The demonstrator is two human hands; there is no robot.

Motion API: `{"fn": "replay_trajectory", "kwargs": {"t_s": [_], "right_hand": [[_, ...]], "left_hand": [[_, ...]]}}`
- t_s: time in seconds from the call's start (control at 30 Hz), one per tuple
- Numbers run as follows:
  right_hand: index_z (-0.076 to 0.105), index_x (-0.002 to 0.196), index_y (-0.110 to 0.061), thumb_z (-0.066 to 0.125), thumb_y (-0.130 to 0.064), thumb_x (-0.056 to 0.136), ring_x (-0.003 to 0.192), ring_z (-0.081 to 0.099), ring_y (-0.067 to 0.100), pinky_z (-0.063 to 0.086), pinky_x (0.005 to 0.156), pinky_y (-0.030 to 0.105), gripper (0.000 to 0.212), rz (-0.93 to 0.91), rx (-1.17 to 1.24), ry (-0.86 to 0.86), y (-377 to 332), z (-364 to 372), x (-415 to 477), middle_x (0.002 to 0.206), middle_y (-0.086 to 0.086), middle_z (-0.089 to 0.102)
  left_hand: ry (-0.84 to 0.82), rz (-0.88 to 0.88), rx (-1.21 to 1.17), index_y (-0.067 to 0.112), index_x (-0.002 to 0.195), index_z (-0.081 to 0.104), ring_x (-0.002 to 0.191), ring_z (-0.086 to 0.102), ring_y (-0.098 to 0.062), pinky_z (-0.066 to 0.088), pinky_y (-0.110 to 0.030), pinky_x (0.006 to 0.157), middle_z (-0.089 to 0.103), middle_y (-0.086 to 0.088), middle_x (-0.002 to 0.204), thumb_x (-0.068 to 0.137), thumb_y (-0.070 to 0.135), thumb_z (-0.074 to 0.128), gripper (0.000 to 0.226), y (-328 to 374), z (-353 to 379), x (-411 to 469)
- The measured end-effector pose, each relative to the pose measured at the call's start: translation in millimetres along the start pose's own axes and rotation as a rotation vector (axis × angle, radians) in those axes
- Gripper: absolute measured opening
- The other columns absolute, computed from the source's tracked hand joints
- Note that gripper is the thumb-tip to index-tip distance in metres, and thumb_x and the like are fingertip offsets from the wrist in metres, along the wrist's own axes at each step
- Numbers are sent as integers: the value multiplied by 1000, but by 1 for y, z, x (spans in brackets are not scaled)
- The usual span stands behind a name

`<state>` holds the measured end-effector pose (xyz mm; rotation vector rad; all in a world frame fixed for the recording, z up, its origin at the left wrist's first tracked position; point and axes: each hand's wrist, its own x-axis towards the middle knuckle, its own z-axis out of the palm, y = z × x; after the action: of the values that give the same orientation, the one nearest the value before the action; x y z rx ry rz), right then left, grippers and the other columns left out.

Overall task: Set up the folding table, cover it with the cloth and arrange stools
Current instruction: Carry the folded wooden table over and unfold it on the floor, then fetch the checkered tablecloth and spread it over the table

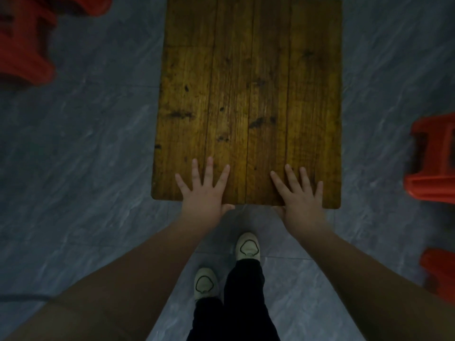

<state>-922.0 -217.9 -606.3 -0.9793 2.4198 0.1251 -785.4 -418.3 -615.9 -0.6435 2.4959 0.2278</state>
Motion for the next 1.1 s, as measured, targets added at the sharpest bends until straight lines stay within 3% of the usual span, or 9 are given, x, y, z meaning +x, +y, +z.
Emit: {"fn": "replay_trajectory", "kwargs": {"t_s": [0.17, 0.33, 0.47, 0.57, 0.67, 0.93, 1.1], "right_hand": [[-11, 156, -40, 50, -22, 96, 152, -14, 28, 4, 119, 63, 87, 43, 23, -119, -12, -22, -7, 166, -2, -16], [-3, 159, -30, 47, -19, 95, 154, -5, 22, 10, 123, 53, 82, 59, 86, -145, -31, -75, -45, 168, 0, -7], [10, 160, -27, 48, -27, 96, 153, 5, 23, 17, 122, 50, 75, 47, 134, -63, -54, -134, -97, 167, 2, 7], [25, 157, -22, 48, -29, 94, 151, 18, 27, 25, 119, 52, 68, 29, 174, 37, -68, -186, -137, 164, 7, 23], [33, 154, -20, 46, -35, 95, 149, 24, 29, 27, 118, 52, 61, -19, 190, 141, -80, -238, -176, 161, 8, 31], [31, 155, -24, 42, -44, 96, 150, 20, 26, 26, 120, 49, 63, -240, 170, 268, -110, -342, -246, 161, 4, 31], [27, 156, -25, 40, -45, 98, 151, 18, 23, 23, 121, 47, 62, -324, 124, 236, -147, -368, -247, 162, 1, 28]], "left_hand": [[-98, -13, -111, 39, 155, -14, 149, -20, -39, 0, -71, 114, -23, -3, 164, 91, 70, 43, 91, -2, -24, -8], [-106, -84, -355, 23, 158, 18, 145, 28, -30, 29, -54, 116, 30, -7, 161, 101, 53, 37, 67, -16, -68, -39], [-12, -121, -399, 13, 153, 34, 133, 45, -30, 38, -42, 109, 48, -11, 148, 103, 42, 41, 58, -30, -126, -102], [73, -113, -407, 10, 152, 37, 133, 46, -30, 37, -40, 110, 50, -12, 147, 102, 38, 43, 57, -33, -179, -159], [135, -112, -332, 12, 150, 39, 137, 43, -30, 37, -45, 111, 49, -11, 148, 97, 48, 31, 64, -33, -222, -214], [333, -204, -247, 14, 146, 47, 135, 44, -36, 38, -49, 111, 51, -14, 145, 90, 55, 22, 74, -32, -306, -310], [343, -339, -286, 16, 148, 45, 135, 45, -36, 39, -48, 110, 51, -14, 146, 89, 57, 20, 75, -56, -318, -343]]}}
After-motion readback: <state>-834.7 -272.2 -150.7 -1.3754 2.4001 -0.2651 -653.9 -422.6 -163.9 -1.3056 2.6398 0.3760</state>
